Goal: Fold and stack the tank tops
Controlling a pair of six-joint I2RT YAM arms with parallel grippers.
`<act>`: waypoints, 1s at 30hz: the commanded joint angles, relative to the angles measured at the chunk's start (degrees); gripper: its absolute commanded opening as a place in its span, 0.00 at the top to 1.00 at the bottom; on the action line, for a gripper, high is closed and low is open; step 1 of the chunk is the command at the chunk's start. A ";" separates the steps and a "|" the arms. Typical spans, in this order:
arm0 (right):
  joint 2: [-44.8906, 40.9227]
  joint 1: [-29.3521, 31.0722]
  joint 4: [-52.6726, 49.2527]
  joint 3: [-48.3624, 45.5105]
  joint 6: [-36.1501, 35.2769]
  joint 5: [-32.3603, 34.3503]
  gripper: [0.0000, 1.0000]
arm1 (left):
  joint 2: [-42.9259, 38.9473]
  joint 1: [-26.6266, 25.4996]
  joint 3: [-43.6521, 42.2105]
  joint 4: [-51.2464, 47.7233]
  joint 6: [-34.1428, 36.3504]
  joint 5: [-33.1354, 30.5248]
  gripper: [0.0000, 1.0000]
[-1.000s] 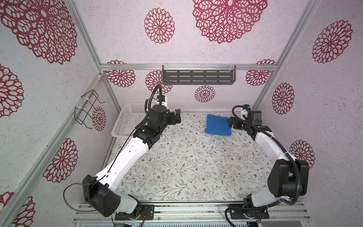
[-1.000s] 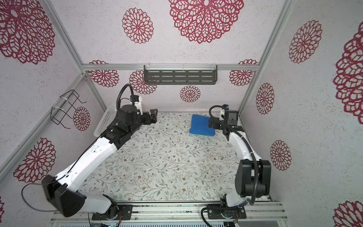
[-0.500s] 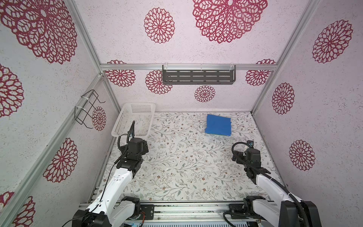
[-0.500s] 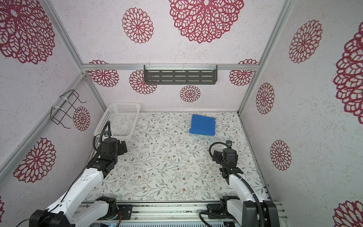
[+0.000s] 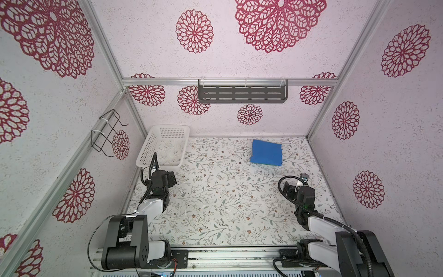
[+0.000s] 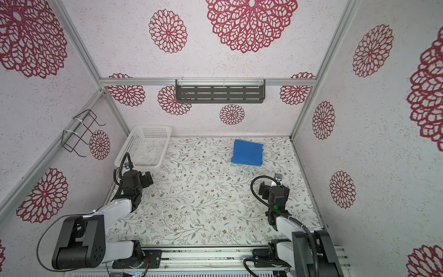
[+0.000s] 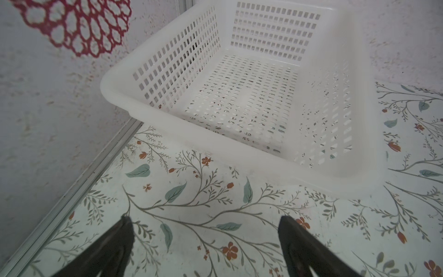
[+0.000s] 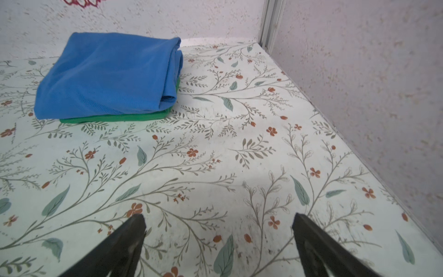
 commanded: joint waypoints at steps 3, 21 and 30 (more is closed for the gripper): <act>2.64 0.48 11.84 0.56 -3.62 2.08 0.01 | 1.03 4.99 -0.89 11.67 -0.58 7.20 0.03; 18.05 -0.15 30.41 1.59 -5.84 5.20 0.01 | 8.81 5.26 -1.12 21.15 2.81 11.70 0.03; 20.86 -1.80 29.05 3.32 -4.60 2.77 0.01 | 10.40 3.38 -2.96 25.99 4.21 9.27 0.03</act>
